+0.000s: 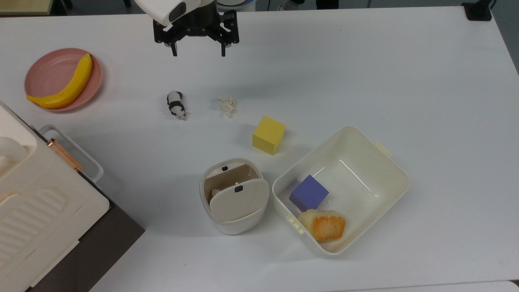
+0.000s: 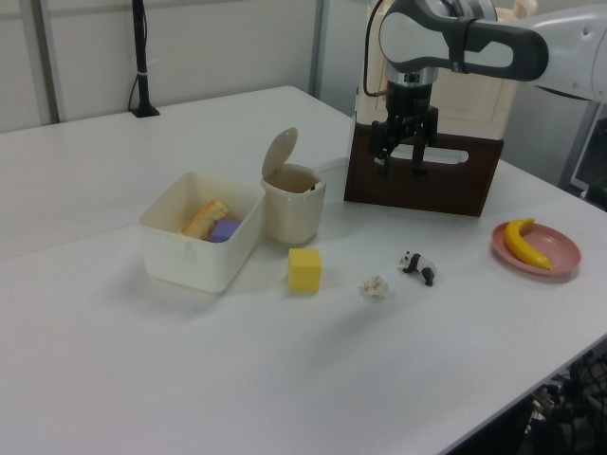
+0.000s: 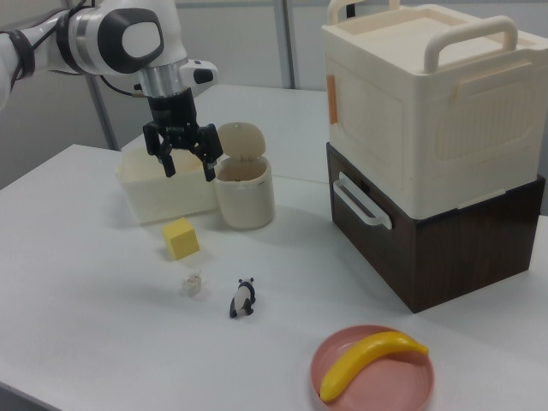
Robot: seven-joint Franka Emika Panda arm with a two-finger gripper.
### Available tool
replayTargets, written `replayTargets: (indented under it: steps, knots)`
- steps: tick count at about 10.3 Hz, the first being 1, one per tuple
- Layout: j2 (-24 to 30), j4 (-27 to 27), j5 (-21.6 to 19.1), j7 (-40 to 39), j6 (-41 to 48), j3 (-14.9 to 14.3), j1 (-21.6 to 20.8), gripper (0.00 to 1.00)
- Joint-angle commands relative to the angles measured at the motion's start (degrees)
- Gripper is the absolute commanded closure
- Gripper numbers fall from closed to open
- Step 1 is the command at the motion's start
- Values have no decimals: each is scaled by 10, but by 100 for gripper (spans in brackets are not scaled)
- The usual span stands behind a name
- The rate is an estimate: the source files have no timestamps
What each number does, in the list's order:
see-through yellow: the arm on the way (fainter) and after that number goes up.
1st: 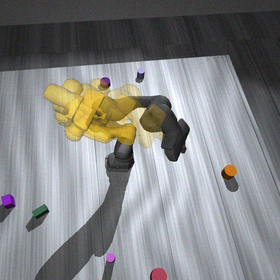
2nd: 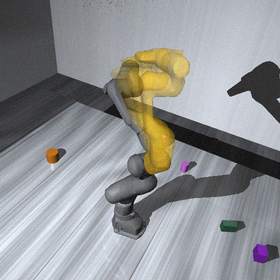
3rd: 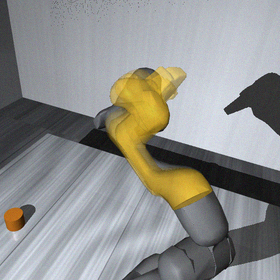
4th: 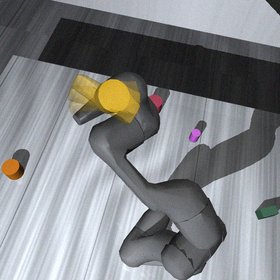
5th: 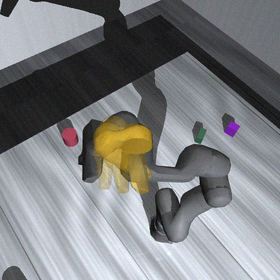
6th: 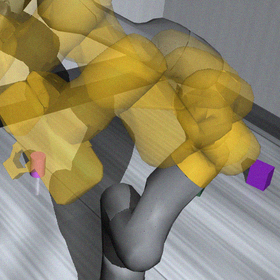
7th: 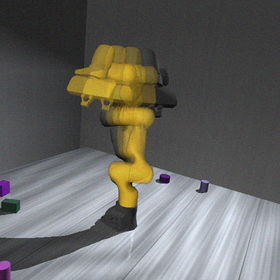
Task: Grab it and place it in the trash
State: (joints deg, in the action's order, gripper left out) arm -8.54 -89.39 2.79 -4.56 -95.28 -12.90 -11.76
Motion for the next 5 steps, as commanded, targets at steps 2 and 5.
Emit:
replayTargets:
  steps: [2, 5]
  knots:
    - [3, -17, -6, -4, -19, -4, -11, 0]
    - [2, -24, -5, -11, -18, -3, -12, 0]
